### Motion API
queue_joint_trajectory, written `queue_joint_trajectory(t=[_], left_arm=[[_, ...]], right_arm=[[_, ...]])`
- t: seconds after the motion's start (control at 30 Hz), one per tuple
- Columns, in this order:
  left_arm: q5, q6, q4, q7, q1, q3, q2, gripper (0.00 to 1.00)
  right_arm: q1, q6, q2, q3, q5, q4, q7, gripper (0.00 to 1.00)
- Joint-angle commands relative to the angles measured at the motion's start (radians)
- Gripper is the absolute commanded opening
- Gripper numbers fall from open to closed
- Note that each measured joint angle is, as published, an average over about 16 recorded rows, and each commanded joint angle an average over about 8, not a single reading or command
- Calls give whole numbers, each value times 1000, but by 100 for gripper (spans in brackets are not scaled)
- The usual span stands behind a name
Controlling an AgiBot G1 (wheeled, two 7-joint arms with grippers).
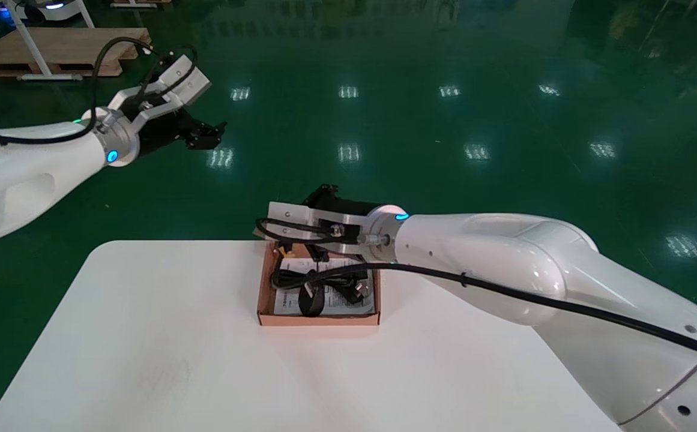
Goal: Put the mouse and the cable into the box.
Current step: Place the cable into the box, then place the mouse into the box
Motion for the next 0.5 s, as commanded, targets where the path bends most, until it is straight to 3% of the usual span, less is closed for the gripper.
queue_joint_trajectory(t=[0.03, 0.27, 0.5], left_arm=[[1, 0, -1, -2, 0, 1, 0, 100], [4, -2, -6, -10, 1, 5, -2, 100], [7, -3, -10, -17, 2, 8, -3, 100]], right_arm=[[8, 13, -2, -12, -13, -10, 43, 0], [3, 2, -2, -84, 32, -36, 82, 0], [-20, 111, -1, -124, 37, -99, 77, 0]])
